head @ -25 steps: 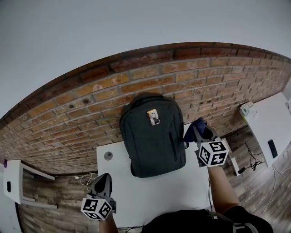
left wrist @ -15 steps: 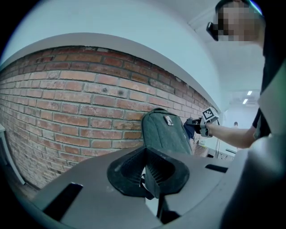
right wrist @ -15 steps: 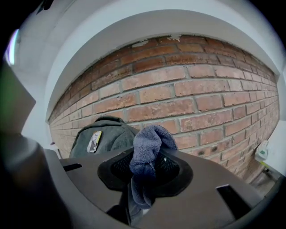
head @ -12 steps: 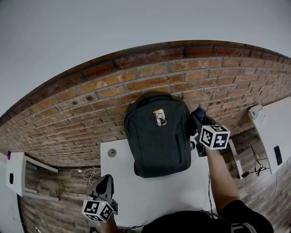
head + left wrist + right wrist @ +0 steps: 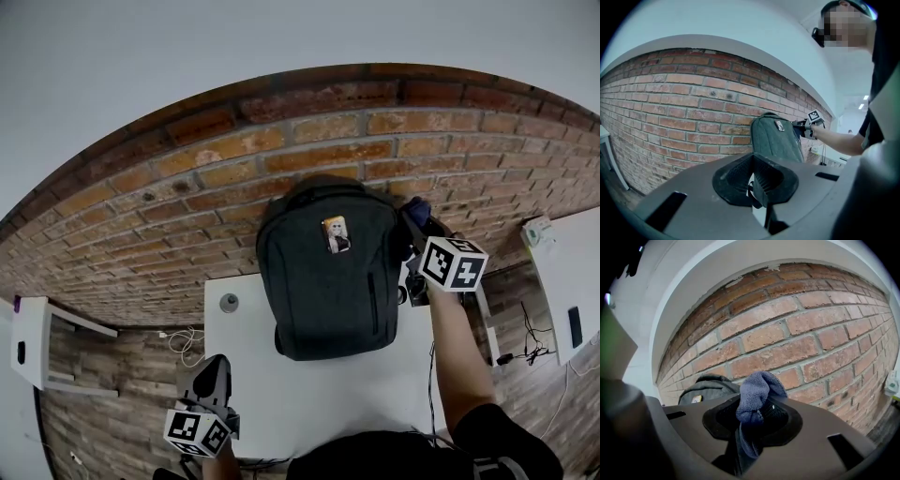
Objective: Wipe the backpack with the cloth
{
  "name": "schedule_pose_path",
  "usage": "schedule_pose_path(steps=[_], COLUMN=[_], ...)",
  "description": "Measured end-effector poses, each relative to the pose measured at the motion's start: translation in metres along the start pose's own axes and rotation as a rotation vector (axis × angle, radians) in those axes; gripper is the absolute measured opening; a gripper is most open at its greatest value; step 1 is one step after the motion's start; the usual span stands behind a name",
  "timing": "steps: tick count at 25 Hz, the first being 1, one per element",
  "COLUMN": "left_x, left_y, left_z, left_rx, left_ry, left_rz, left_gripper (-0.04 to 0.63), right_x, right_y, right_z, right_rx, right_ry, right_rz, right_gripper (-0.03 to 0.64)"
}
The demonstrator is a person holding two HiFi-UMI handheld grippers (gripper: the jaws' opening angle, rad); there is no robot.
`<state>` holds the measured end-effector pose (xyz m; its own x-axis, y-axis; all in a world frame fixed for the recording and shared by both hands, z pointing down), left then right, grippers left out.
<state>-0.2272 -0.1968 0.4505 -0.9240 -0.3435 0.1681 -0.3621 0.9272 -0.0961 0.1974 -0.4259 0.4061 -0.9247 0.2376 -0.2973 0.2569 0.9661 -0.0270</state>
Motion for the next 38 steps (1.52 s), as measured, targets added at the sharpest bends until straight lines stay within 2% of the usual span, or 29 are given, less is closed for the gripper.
schedule_pose_path(steps=[13, 18, 28, 31, 36, 38], left_x=[-0.003, 0.002, 0.016, 0.018, 0.019, 0.018], left_y=[0.001, 0.01, 0.032, 0.032, 0.032, 0.034], left_z=[-0.006, -0.008, -0.009, -0.01, -0.013, -0.013], left_rx=[0.031, 0.036, 0.041, 0.042, 0.039, 0.036], left_ry=[-0.014, -0.027, -0.024, -0.021, -0.01, -0.004], left_rz=[-0.001, 0.019, 0.063, 0.059, 0.055, 0.057], left_gripper=[-0.003, -0.003, -0.003, -0.003, -0.003, -0.003], right_x=[0.031, 0.052, 0.076, 0.089, 0.13, 0.145], right_y=[-0.036, -0.045, -0.056, -0.059, -0.069, -0.075], right_z=[0.027, 0.03, 0.042, 0.048, 0.044, 0.039], right_rx=[0.012, 0.005, -0.025, -0.033, 0.001, 0.018], right_ry=[0.056, 0.224, 0.377, 0.421, 0.44, 0.466], right_rz=[0.048, 0.04, 0.037, 0.063, 0.189, 0.212], right_gripper=[0.104, 0.104, 0.104, 0.104, 0.104, 0.104])
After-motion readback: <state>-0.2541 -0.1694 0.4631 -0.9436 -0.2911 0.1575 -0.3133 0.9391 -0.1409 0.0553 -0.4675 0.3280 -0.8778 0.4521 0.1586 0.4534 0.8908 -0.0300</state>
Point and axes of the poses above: the fingertips, and each gripper's own axes: y backward along the fingers, x to its left, z out of its top, the point moved 4 cm from there along y, backward along the fingers, and after that the axes turned 11 degrees about -x, right-handed, at the moved point
